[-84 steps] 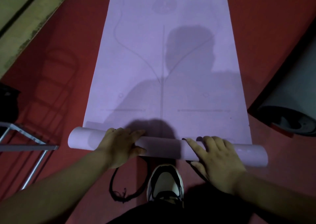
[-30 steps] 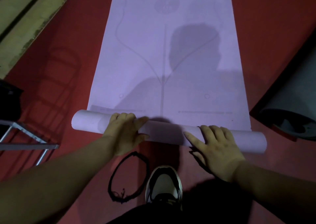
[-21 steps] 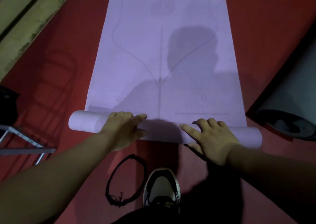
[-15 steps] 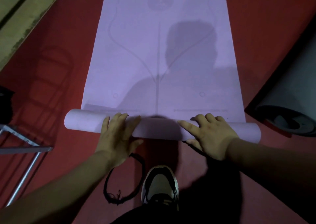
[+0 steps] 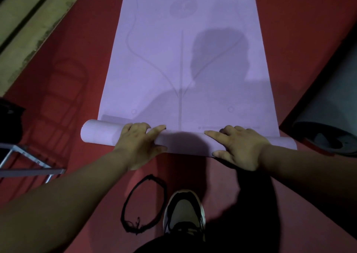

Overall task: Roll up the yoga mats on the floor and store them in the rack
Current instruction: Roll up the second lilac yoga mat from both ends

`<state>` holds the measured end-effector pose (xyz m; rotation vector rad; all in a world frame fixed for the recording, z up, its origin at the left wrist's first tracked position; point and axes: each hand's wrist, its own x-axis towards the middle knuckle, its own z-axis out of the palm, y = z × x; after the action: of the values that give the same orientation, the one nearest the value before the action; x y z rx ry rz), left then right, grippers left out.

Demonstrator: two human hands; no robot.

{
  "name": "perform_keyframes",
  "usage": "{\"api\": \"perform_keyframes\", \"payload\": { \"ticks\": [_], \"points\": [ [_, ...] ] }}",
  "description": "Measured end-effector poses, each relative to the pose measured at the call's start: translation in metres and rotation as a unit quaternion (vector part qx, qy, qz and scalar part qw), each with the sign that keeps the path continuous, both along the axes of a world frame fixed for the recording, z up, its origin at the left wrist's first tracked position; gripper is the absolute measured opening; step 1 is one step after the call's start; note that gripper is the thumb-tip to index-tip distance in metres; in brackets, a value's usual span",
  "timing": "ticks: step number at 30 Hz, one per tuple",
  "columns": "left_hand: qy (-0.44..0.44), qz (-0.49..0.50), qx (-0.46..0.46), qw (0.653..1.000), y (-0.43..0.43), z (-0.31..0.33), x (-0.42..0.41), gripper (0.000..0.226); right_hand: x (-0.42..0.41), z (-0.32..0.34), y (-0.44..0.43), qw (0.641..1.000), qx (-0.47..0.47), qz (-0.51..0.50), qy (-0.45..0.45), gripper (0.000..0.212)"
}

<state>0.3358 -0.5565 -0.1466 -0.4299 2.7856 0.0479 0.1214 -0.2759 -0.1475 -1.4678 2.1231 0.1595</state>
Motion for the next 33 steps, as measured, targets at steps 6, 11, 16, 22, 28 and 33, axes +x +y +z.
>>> {"api": "perform_keyframes", "payload": {
  "ticks": [6, 11, 16, 22, 28, 33],
  "points": [
    [-0.071, 0.000, 0.017, 0.997, -0.009, 0.012, -0.022, 0.086, 0.028, -0.005, 0.015, 0.986, -0.097, -0.051, 0.126, 0.066],
    [-0.080, 0.000, 0.034, 0.996, -0.014, 0.012, -0.024, 0.086, 0.028, -0.011, 0.015, 0.981, -0.111, -0.046, 0.153, 0.066],
    [0.092, 0.033, -0.024, 0.995, 0.013, -0.004, 0.003, 0.077, 0.004, 0.000, 0.004, 0.994, -0.032, -0.013, 0.103, 0.077],
    [0.093, 0.029, -0.033, 0.995, 0.010, -0.011, -0.004, 0.084, -0.002, 0.006, -0.001, 0.996, -0.006, -0.008, 0.088, 0.073],
    [0.003, 0.037, -0.018, 0.999, -0.004, 0.003, -0.028, 0.086, -0.006, 0.005, -0.001, 0.993, -0.054, -0.039, 0.098, 0.071],
    [-0.075, 0.046, 0.019, 0.996, -0.014, 0.016, -0.047, 0.084, 0.015, -0.009, 0.013, 0.975, -0.135, -0.055, 0.168, 0.070]
  ]
}}
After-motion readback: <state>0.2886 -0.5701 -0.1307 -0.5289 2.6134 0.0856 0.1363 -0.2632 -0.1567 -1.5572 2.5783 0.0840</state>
